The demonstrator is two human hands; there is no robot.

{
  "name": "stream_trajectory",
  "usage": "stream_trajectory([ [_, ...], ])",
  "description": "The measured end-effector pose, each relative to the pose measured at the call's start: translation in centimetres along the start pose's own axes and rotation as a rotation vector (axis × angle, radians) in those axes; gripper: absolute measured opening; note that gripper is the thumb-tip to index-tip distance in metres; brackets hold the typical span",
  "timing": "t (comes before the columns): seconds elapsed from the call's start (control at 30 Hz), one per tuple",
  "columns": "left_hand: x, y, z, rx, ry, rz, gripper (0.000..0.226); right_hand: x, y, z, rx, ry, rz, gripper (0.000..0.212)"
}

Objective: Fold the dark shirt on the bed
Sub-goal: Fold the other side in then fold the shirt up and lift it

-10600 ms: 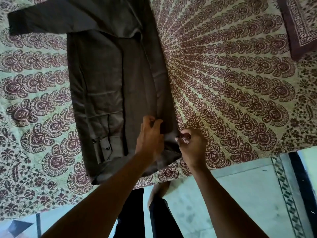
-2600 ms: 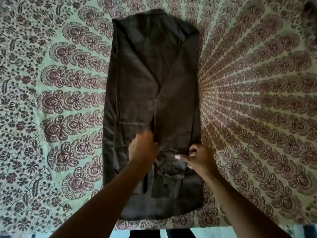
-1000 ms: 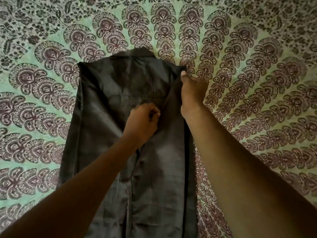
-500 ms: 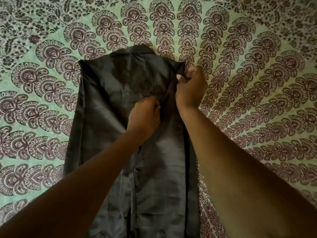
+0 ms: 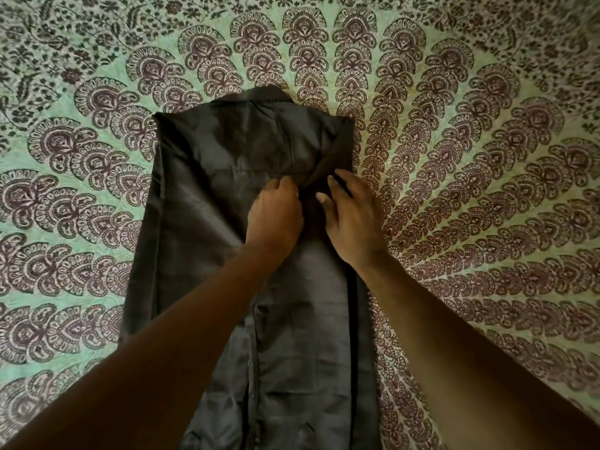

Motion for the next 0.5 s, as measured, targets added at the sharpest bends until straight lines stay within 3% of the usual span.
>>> stream_trajectory([
  [0.13, -0.6, 0.0, -0.5, -0.057, 0.054, -0.001, 0.021, -0.3, 0.2, 0.5, 0.001, 0.044, 0.105, 0.056],
  [0.27, -0.4, -0.1, 0.0, -0.104, 0.098, -0.003, 0.014, 0.2, 1.0, 0.8, -0.013, 0.085, 0.077, 0.048],
  [0.4, 0.2, 0.5, -0.2, -0.045, 0.103, -0.034, 0.016, 0.6, 2.0, 0.3, -0.045, 0.053, 0.053, 0.054],
  [0.5, 0.1, 3.1, -0.9, 0.05, -0.017, -0.16, 0.029, -0.7, 2.8, 0.3, -0.063, -0.072, -0.048, 0.05],
])
Point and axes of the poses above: each hand's wrist, its own y-axis away from the middle knuckle, its own x-axis out of the palm, z = x × y, the point moved 1 cm from there along -y, towards the middle knuckle, and after that the axes turned 9 degrees about x, right-handed, at the moved point
